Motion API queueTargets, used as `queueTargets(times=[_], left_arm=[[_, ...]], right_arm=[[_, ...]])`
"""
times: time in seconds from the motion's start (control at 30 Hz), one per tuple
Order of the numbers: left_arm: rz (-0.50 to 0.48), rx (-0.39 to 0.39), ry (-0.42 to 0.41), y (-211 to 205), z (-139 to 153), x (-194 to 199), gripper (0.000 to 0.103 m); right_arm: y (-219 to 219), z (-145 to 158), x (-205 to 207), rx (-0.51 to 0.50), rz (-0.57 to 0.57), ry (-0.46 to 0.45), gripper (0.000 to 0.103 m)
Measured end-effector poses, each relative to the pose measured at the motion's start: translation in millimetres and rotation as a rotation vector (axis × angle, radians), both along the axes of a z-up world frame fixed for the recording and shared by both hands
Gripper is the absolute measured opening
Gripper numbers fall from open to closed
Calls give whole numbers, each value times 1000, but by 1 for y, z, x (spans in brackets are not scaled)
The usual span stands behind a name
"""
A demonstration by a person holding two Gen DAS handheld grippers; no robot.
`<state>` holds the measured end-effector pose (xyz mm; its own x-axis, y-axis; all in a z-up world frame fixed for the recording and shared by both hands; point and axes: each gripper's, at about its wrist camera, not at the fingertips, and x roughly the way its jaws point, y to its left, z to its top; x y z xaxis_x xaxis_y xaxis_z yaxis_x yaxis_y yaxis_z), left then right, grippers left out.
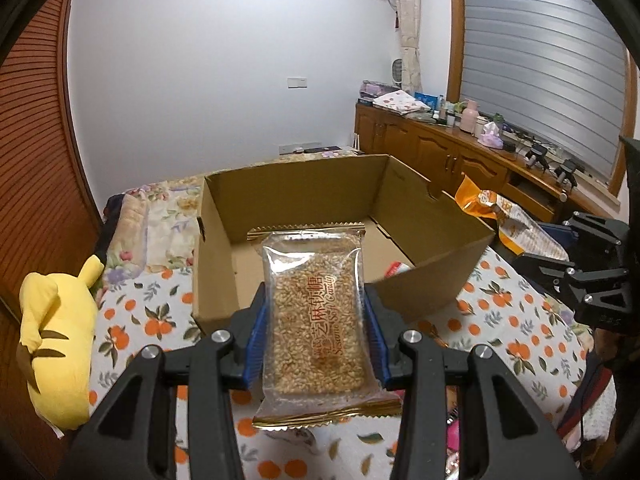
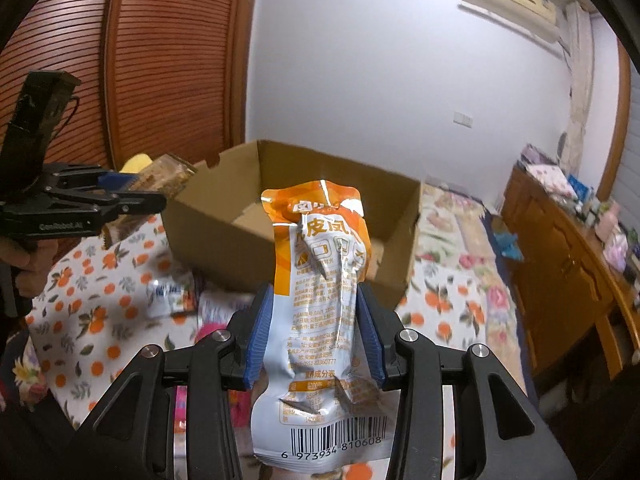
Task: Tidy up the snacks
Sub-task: 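Carry both packets over the box and open both tools to release them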
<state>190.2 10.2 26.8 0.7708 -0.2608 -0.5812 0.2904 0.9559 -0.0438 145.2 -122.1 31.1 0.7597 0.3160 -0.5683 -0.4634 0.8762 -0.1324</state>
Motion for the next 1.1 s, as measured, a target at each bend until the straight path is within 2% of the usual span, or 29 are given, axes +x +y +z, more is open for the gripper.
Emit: queueTargets(times=[0.6, 1.1], left_arm=[[14, 21, 35, 4, -5, 67, 42], [43, 27, 90, 10, -20, 104, 45]], right_arm=[[32, 11, 70, -26, 72, -21, 41], [50, -5, 124, -38, 68, 10, 41]])
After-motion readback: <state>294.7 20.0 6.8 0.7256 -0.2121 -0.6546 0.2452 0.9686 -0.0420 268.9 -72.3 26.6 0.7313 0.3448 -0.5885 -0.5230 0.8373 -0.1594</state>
